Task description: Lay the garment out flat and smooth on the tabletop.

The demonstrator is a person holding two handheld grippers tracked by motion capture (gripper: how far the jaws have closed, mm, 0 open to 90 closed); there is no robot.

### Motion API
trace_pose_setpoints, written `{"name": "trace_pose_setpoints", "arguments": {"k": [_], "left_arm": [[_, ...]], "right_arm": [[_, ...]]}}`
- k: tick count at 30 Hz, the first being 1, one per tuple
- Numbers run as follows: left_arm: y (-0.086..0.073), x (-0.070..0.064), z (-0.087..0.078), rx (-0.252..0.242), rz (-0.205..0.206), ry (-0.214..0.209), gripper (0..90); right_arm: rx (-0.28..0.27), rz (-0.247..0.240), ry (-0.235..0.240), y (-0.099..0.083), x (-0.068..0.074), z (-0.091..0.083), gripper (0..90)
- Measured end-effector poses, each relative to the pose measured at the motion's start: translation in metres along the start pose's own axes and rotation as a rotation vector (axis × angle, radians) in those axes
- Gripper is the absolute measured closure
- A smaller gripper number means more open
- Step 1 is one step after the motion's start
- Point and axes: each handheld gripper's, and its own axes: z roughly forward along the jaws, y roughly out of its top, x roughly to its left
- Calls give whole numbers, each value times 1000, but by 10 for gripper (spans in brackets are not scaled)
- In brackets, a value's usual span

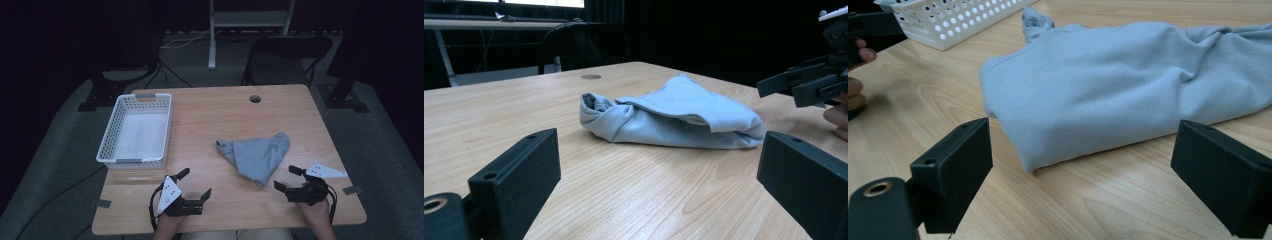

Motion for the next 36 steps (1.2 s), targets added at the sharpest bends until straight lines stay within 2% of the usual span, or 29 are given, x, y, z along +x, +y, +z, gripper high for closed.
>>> {"name": "trace_pose_setpoints", "arguments": {"k": [6,12,17,36], "left_arm": [[0,-2,-1,-4,15,6,47],[0,-2,-1,-4,13,7,47],[0,-2,-1,-2,14,11,48],[0,-2,-1,-4,14,10,48]], "right_arm": [[26,-23,-30,0,4,3,89],[28,-17,-34,0,4,2,89],[43,-32,-43,0,6,4,90],[58,-17,-25,0,5,4,91]]}}
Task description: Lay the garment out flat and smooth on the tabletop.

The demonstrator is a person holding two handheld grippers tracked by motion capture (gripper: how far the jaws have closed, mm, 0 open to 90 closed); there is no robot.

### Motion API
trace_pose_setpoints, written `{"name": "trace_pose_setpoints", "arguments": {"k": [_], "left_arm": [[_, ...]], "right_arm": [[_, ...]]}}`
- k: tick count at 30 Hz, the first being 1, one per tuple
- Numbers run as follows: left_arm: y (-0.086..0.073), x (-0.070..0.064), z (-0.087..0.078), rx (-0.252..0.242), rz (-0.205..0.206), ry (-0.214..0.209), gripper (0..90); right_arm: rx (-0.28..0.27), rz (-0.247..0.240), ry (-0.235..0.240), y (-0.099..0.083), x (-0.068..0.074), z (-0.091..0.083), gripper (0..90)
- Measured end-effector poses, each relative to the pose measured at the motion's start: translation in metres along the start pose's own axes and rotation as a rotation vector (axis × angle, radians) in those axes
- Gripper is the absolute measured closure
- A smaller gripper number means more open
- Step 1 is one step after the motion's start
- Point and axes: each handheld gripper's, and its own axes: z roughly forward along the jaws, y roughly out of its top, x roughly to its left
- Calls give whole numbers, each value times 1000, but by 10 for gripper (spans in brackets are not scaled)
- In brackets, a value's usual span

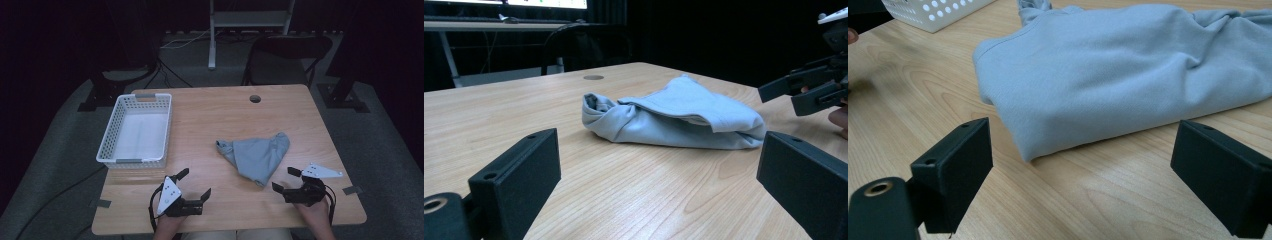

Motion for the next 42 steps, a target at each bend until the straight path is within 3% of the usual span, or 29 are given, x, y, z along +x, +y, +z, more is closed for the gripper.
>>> {"name": "trace_pose_setpoints", "arguments": {"k": [6,19,24,36,42], "left_arm": [[0,-1,0,5,12,-22,53],[0,1,0,5,-1,-14,53],[0,-1,0,8,17,-22,53],[0,0,1,9,3,-23,53],[0,0,1,9,-2,-19,53]], "right_arm": [[5,8,21,1,0,-1,92],[-4,-9,25,13,7,-6,93],[-18,-20,40,25,8,-9,93],[-60,-49,34,67,15,-12,93],[-71,-67,63,85,22,-5,93]]}}
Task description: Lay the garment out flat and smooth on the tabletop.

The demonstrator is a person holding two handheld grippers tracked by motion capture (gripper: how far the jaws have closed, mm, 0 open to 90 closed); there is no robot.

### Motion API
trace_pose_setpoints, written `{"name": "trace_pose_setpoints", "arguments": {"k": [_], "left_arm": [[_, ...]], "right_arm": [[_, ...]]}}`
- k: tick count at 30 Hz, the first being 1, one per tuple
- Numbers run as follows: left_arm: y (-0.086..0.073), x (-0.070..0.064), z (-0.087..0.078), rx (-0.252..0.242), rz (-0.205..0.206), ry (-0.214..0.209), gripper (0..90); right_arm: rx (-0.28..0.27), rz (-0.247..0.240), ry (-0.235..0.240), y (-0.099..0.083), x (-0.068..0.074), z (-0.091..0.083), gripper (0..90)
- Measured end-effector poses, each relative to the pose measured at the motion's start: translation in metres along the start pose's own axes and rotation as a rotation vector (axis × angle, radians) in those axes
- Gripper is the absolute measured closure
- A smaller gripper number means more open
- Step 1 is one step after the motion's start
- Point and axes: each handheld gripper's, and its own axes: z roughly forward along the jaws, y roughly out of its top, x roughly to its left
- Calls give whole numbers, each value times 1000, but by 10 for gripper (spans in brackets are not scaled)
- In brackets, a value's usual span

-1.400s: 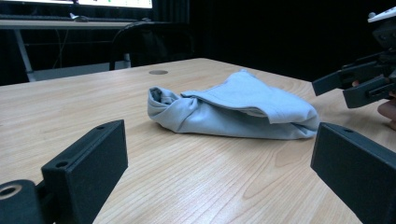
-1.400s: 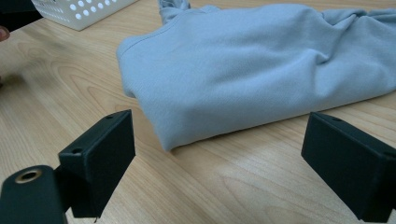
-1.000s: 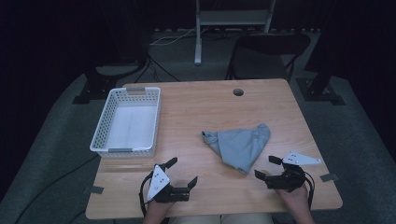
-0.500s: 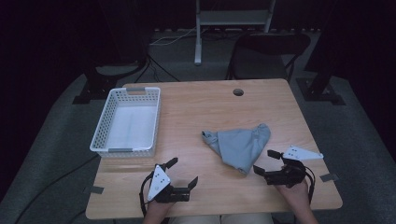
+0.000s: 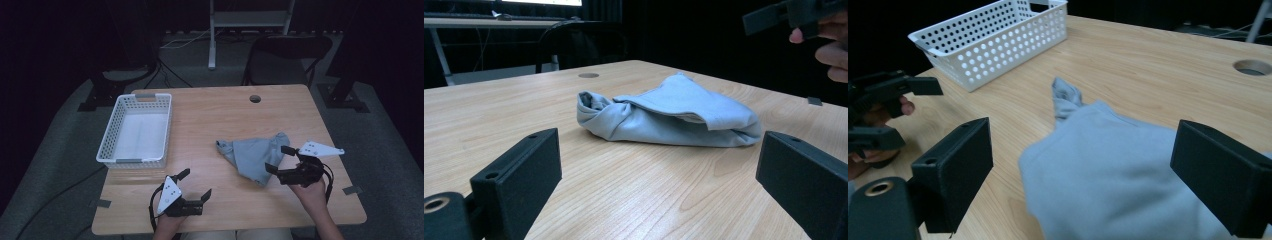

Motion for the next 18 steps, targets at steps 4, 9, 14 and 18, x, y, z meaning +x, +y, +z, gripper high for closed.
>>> {"name": "trace_pose_setpoints", "arguments": {"k": [4,9,14,18], "left_arm": [[0,0,0,0,-2,-1,53],[0,1,0,3,-7,2,53],[0,1,0,1,-6,4,53],[0,1,0,2,-7,1,53]], "right_arm": [[10,-2,24,8,3,10,93],[26,-3,54,14,6,25,127],[59,-6,69,19,9,43,128],[89,12,74,20,8,59,128]]}}
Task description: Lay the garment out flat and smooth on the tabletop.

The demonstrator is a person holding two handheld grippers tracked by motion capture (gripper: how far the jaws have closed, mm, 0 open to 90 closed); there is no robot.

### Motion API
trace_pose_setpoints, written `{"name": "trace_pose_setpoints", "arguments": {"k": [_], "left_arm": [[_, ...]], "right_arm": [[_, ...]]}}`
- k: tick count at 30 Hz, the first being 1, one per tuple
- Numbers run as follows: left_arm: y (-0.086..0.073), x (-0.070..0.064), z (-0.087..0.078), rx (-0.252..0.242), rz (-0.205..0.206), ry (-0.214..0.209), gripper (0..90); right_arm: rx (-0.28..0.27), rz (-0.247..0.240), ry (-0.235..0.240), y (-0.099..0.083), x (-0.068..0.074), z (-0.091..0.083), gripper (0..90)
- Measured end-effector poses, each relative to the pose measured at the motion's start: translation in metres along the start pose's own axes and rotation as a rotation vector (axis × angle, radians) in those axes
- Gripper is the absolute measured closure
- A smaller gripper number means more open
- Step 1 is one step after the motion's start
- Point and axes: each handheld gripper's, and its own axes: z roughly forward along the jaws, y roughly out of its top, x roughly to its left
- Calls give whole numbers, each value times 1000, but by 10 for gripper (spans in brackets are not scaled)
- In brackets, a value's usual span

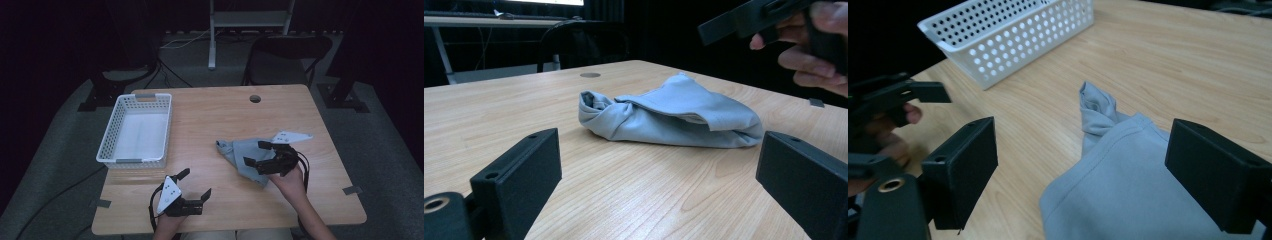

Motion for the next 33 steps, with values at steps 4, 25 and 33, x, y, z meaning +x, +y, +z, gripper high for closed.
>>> {"name": "trace_pose_setpoints", "arguments": {"k": [4,25,33], "left_arm": [[0,0,0,0,-2,1,53],[0,0,0,3,3,6,54],[0,0,0,2,0,7,54]], "right_arm": [[44,15,-5,1,-1,18,139],[225,20,-73,-10,-4,76,200],[297,-24,-143,-15,0,90,272]]}}
